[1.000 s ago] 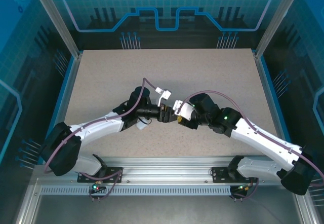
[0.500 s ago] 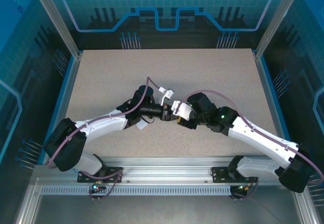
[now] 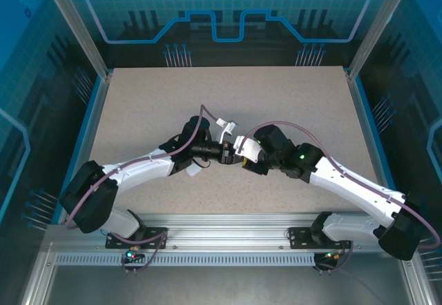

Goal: Insert wireless bluetooth earbuds into charging case

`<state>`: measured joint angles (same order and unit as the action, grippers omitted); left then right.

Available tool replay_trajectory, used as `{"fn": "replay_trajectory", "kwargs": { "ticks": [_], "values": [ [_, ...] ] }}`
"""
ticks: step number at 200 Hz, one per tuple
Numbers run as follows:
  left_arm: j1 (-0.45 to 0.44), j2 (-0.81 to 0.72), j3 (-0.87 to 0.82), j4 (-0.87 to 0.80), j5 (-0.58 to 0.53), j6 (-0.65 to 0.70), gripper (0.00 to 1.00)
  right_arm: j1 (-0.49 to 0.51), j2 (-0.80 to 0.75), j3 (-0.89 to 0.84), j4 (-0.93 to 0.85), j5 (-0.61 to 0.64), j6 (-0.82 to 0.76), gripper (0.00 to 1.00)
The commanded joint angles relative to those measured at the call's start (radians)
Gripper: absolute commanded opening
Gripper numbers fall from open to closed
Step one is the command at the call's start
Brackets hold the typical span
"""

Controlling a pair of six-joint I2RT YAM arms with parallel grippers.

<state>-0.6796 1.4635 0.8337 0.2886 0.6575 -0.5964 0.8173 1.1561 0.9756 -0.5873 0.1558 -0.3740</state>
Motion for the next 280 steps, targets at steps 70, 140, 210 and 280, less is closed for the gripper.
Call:
{"fn": "replay_trajectory", "kwargs": {
  "ticks": [70, 140, 210, 280],
  "values": [
    [-0.010, -0.013, 0.043, -0.043, 0.052, 0.045, 0.19, -0.037, 0.019, 0.038, -0.011, 0.037, 0.038, 0.44],
    [-0.009, -0.102, 0.010, -0.037, -0.029, 0.163, 0.11, -0.096, -0.097, 0.007, -0.041, -0.167, 0.029, 0.80],
    [-0.008, -0.270, -0.096, 0.021, -0.086, 0.434, 0.06, -0.200, -0.310, -0.052, -0.042, -0.373, -0.002, 0.94],
    [-0.010, -0.346, -0.148, 0.051, -0.072, 0.589, 0.06, -0.188, -0.221, 0.035, -0.043, -0.428, -0.013, 0.84]
  ]
}}
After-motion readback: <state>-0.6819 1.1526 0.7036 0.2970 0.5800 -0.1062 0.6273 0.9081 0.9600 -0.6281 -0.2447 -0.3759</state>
